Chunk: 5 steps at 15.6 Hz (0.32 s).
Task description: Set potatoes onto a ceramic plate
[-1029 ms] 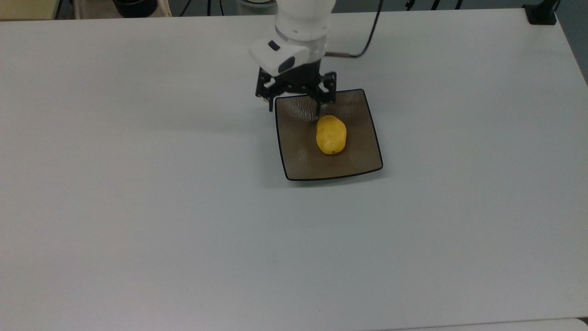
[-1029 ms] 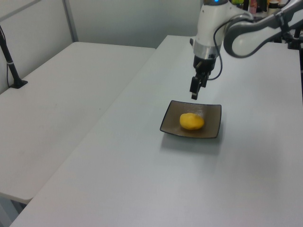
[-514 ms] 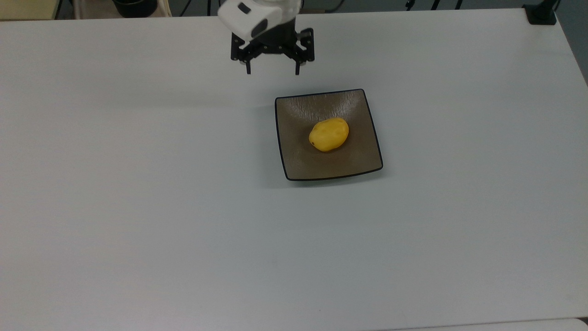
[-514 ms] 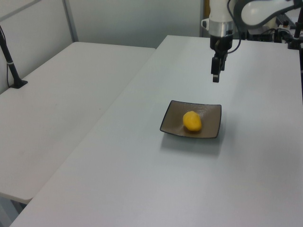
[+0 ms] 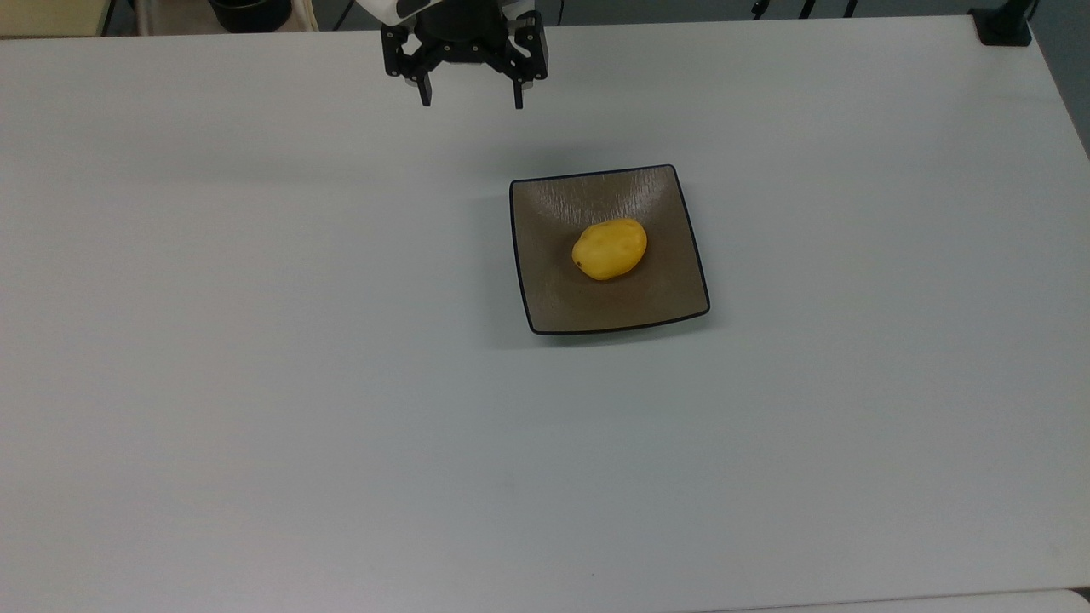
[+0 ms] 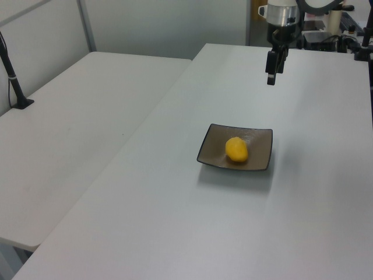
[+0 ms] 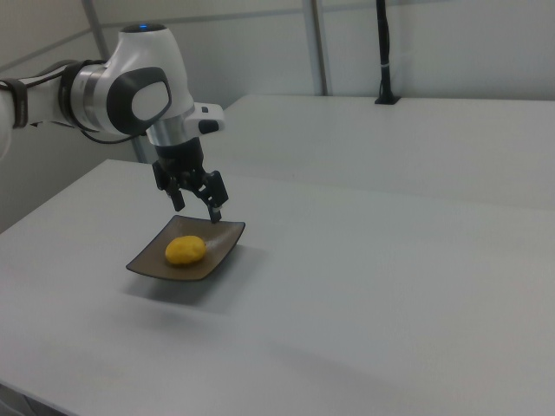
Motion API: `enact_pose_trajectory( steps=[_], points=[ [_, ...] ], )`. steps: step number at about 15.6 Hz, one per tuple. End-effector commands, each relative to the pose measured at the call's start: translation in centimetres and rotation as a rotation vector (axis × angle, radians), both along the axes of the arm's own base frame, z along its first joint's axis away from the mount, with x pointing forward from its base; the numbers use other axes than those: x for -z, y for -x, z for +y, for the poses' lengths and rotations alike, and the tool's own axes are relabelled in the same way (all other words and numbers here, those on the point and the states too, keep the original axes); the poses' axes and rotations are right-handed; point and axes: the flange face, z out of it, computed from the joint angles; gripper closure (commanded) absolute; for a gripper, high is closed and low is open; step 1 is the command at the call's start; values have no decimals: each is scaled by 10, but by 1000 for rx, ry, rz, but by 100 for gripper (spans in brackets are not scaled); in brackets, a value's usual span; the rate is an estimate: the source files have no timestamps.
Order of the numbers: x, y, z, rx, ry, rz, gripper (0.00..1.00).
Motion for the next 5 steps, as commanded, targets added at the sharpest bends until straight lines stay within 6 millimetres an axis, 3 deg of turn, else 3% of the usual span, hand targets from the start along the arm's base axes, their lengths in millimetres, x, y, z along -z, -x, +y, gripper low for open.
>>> enact_pose_trajectory(
  steps=[1, 5],
  points=[
    [-4, 2, -11, 37, -16, -1, 0],
    [-2, 0, -7, 20, -6, -3, 0]
  ],
)
